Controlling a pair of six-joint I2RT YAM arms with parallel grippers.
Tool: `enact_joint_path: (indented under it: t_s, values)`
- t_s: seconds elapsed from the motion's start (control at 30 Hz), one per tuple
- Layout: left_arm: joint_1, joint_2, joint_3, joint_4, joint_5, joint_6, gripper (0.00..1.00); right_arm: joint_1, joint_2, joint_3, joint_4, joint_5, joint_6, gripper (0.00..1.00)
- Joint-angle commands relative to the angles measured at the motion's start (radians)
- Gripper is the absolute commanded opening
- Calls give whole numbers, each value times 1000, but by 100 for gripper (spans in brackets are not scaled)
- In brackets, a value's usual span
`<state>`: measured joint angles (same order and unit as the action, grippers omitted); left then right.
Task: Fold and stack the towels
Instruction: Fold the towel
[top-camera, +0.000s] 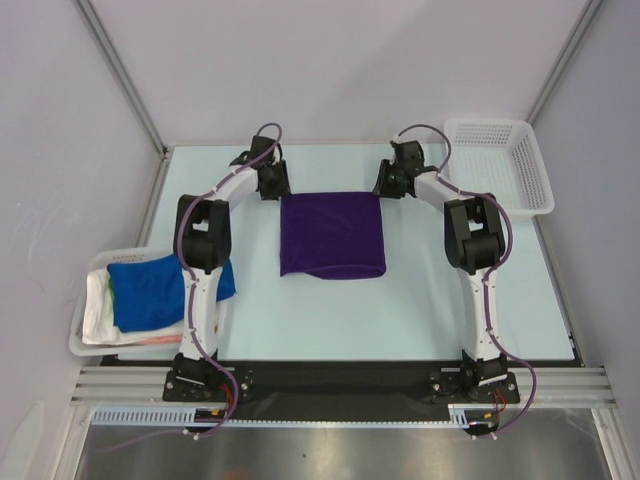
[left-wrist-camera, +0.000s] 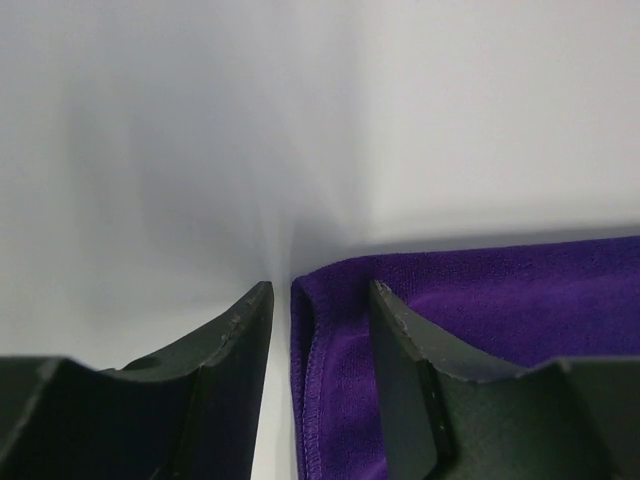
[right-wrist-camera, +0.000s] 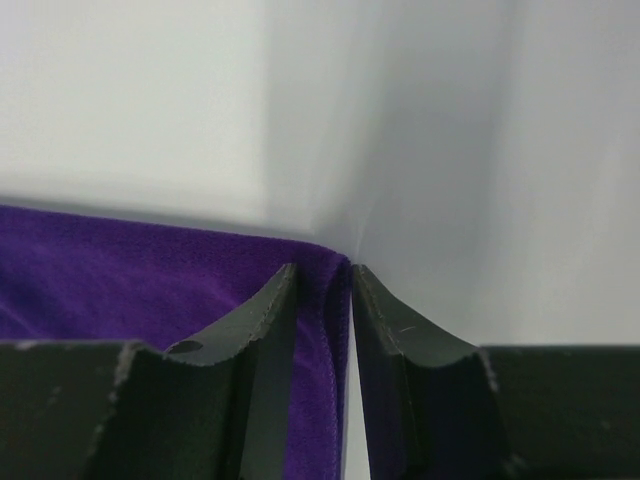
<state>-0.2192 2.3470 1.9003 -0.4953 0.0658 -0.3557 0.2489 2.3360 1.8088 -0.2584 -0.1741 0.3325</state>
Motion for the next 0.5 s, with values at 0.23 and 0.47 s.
enact_joint_path:
  t_s: [0.23,0.47]
  values:
    - [7,-58,-52,9,26,29,51,15,-1,17,-30,56,-49,36]
    - [26,-156,-155,104,113,6,61,6,-62,-51,37,33,-41,40]
